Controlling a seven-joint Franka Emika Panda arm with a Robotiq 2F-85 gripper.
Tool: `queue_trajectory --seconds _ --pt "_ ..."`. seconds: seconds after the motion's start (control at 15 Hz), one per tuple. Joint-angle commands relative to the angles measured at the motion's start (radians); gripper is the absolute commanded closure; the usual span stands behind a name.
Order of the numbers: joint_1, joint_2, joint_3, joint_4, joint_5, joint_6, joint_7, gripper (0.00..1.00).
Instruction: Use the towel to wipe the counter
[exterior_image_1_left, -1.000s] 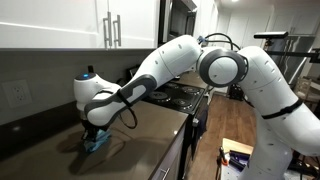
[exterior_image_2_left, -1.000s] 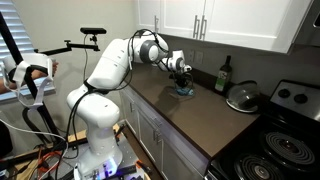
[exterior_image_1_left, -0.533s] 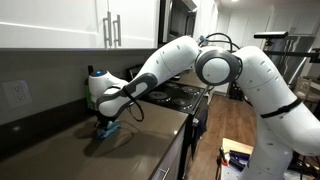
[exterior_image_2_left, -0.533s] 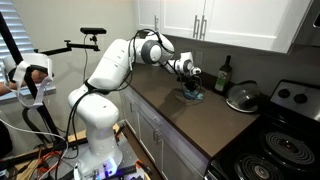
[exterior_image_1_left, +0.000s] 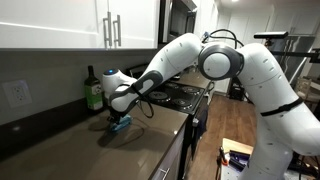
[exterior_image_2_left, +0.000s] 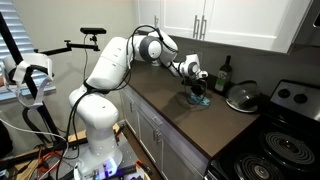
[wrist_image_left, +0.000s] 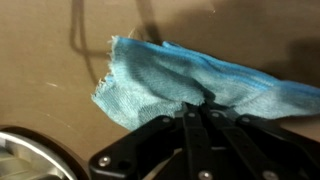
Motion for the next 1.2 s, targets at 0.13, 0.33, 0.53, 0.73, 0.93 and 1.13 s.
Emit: queue_trajectory --seconds 0.13,0.33,0.53,0.73,0.93,1.13 --pt "0.004 -0.164 -0.020 -0.230 -0.076 -0.023 0.101 0.97" --pt "0.008 -0.234 -0.017 -0.331 -0.121 -0.051 0.138 0.97" --pt "0.006 -0.295 0.008 -0.423 -0.150 -0.088 0.153 0.97" --pt "0.000 -0.346 0.050 -0.501 -0.157 -0.112 0.146 0.97" --pt "-0.003 -0.384 0.100 -0.558 -0.149 -0.124 0.129 0.97" --pt "-0.002 -0.409 0.155 -0.596 -0.131 -0.137 0.109 0.97"
